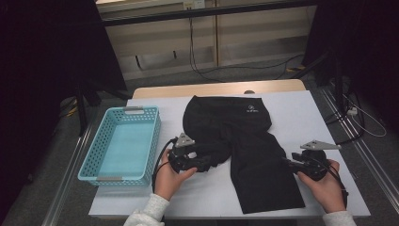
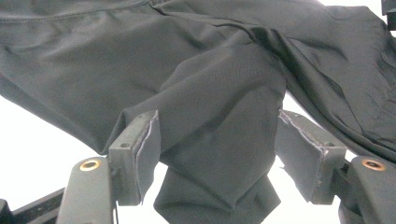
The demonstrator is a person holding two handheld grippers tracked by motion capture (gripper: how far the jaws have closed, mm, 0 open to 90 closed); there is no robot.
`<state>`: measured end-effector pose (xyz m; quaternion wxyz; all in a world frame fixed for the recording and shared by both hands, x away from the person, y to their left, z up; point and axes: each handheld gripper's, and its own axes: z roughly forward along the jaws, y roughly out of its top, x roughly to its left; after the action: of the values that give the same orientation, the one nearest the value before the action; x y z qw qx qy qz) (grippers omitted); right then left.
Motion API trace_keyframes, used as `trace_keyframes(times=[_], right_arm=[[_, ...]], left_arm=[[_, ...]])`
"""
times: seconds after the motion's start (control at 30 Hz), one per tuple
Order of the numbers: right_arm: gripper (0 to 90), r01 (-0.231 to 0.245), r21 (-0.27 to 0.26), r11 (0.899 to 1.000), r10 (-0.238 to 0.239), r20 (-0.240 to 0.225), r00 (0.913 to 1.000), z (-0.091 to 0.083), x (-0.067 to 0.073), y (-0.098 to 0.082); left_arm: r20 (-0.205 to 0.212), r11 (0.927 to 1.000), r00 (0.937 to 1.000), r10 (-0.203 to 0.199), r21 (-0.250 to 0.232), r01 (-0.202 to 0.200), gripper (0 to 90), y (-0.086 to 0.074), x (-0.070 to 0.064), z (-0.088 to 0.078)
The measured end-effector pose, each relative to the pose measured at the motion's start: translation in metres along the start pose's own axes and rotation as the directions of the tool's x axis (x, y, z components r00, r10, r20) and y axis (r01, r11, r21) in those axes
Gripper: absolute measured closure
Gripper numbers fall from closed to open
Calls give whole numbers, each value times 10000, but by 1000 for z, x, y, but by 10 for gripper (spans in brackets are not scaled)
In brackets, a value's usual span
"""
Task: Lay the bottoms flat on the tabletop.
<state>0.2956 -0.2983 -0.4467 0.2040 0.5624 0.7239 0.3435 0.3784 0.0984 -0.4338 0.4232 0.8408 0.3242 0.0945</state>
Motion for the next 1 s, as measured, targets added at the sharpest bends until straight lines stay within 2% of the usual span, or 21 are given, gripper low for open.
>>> trace_keyframes(times=[0.03, 0.13, 0.2, 0.27, 0.33, 0.4, 0.57, 0.6, 0.63, 0.67, 0.8, 0.9, 1.0], right_arm=[[592, -61, 89, 9999, 61, 26, 10000, 1, -1, -1], [669, -72, 551, 9985, 91, -344, 9994, 7, -2, -3], [755, 25, 557, 9984, -14, -189, 9998, 7, -1, -3], [880, -167, 660, 9977, 199, -484, 9986, 7, -3, -3], [900, -371, 682, 9970, 427, -821, 9957, 6, -6, -4], [900, -200, 794, 9966, 257, -718, 9971, 2, -7, -4], [900, -232, 876, 9959, 286, -605, 9978, -7, -13, -9], [890, -231, 871, 9959, 291, -675, 9973, -8, -14, -10], [840, -181, 858, 9962, 238, -664, 9975, -9, -14, -11], [741, -217, 779, 9967, 257, -519, 9983, -9, -14, -11], [565, -303, -59, 9995, 300, -491, 9983, -7, -14, -1], [526, -175, -424, 9989, 153, -510, 9986, 2, -12, 10], [525, 67, -502, 9987, -84, -335, 9994, 15, -12, 22]], left_arm=[[-2, 10000, 10000, -2, -2, 2, 322, 0, 0, 0], [-11, 10000, 10000, -7, -2, 7, 322, 0, 0, 0], [-21, 10000, 10000, 12, -2, -12, 322, 0, 0, 0], [-22, 10000, 10000, 14, 17, -14, 321, 0, 0, 0], [-25, 10000, 10000, 32, 9, -32, 321, 0, 0, 0], [-34, 10000, 10000, 11, -23, -11, 321, 1, 0, 0], [19, 9999, 9999, 107, 52, -107, 320, 1, 0, 0], [22, 10000, 10000, 89, 13, -89, 320, 1, -1, 0], [24, 10000, 10000, 42, -14, -42, 319, 2, -1, 0], [36, 10000, 10000, 54, -30, -54, 318, 2, -2, -1], [85, 10000, 10000, 4, -2, -4, 311, 2, -2, -1], [79, 9999, 10000, 41, 94, -41, 300, 2, 0, -1], [30, 9999, 10000, 22, 103, -22, 285, 2, 0, -3]])
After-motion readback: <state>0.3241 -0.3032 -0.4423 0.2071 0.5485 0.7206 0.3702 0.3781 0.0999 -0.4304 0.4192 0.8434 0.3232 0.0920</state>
